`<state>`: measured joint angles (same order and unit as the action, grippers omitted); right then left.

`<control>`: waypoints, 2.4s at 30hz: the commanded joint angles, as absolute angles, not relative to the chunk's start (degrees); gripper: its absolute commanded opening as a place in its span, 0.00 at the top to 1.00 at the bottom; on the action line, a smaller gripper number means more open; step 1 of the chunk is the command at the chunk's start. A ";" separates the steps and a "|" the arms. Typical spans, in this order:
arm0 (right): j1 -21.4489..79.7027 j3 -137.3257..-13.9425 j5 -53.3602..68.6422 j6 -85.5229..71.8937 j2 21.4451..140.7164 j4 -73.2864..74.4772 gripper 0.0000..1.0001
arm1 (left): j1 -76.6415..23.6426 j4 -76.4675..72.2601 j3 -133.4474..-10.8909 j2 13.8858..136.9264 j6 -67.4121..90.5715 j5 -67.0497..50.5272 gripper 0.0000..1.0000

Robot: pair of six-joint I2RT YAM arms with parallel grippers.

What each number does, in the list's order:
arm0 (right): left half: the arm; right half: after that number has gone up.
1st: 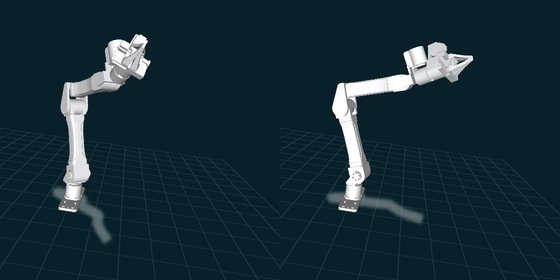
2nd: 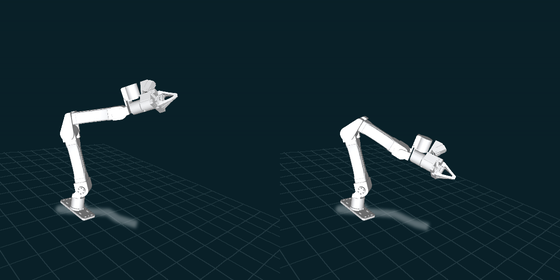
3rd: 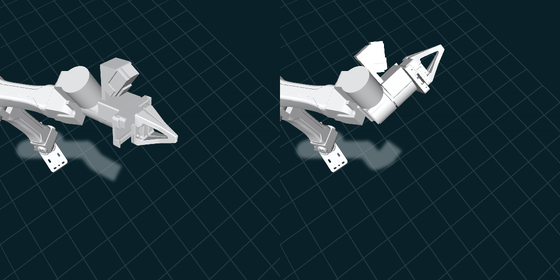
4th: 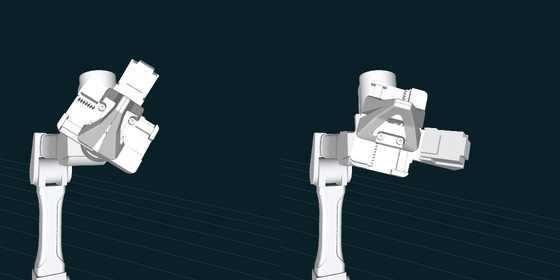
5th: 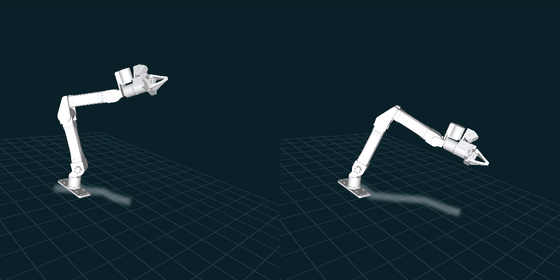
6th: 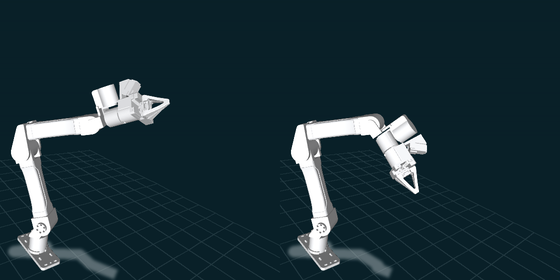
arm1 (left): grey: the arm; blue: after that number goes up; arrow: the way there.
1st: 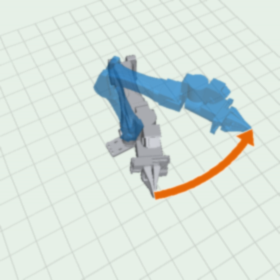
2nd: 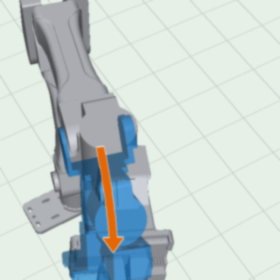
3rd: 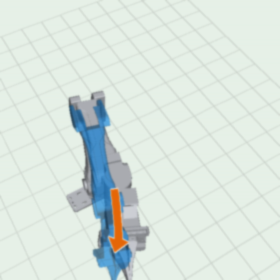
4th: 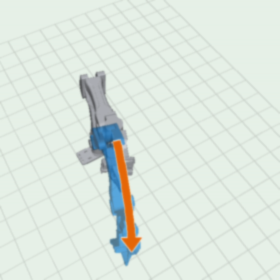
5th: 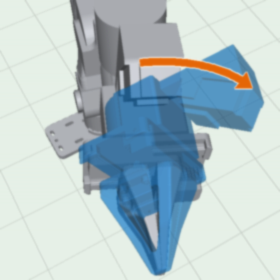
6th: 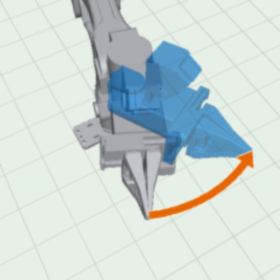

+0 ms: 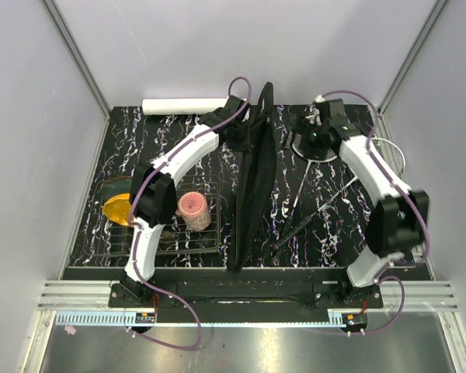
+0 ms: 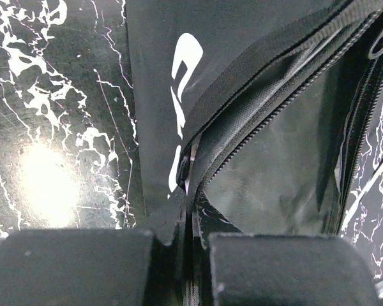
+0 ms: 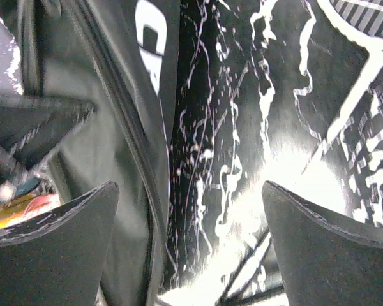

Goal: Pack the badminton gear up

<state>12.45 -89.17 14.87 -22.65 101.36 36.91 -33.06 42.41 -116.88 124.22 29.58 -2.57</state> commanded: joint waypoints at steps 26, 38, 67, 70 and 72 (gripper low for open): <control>-20.65 -48.34 26.55 -45.09 97.55 -1.30 0.30 | -37.62 30.50 -114.26 123.22 37.79 11.07 1.00; -20.30 -50.44 20.93 -40.70 97.91 -3.78 0.85 | -37.88 30.59 -114.08 124.10 36.74 20.30 1.00; 15.11 -99.23 -2.73 1.67 94.40 45.09 1.00 | -36.39 52.65 -113.65 108.29 51.85 47.63 1.00; 17.57 -97.92 -2.46 2.63 93.61 45.09 1.00 | -36.04 51.51 -111.89 107.66 52.21 48.44 1.00; 19.24 -96.86 -2.63 3.07 92.82 45.09 1.00 | -34.11 50.80 -112.41 109.76 52.73 42.73 1.00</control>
<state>15.73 -97.41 -2.31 0.25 95.44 45.45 -36.34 54.22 -112.75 110.17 50.83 43.18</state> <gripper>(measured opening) 0.022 0.035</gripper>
